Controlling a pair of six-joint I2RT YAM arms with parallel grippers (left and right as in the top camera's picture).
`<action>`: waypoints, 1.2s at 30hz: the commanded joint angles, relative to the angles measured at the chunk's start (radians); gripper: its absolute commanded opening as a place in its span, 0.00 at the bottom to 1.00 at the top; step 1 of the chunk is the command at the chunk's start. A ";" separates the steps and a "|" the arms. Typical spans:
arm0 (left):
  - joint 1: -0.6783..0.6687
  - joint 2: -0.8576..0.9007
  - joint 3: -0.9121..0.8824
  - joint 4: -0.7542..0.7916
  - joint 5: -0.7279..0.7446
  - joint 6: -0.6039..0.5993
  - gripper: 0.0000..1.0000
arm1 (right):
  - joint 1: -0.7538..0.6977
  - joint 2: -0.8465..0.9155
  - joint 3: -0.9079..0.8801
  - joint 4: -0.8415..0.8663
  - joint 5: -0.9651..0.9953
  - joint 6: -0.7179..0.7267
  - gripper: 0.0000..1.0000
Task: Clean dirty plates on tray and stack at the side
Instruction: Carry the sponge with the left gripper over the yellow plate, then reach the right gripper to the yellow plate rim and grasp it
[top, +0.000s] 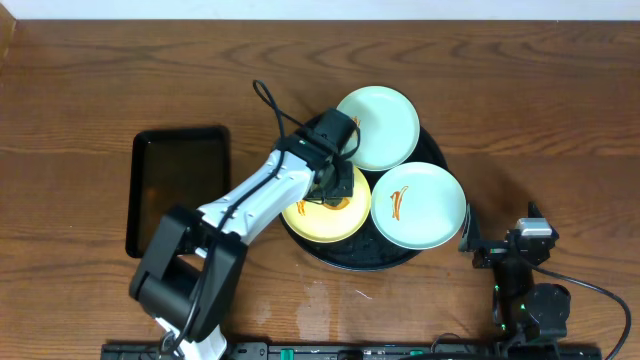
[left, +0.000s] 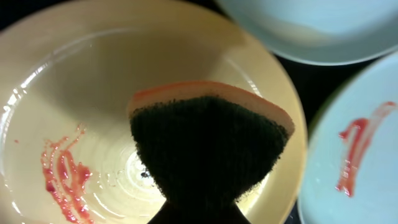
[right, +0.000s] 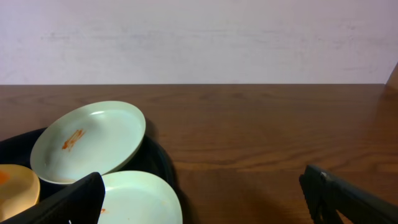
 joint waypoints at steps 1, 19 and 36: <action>-0.015 0.021 -0.003 0.006 -0.043 -0.071 0.08 | -0.005 -0.001 -0.001 -0.003 -0.003 -0.010 0.99; -0.012 0.021 -0.003 0.030 -0.043 -0.070 0.08 | -0.005 0.066 0.097 0.465 -0.089 0.019 0.99; 0.004 0.021 -0.003 0.032 -0.043 -0.070 0.08 | -0.028 1.048 1.305 -0.378 -0.490 -0.116 0.99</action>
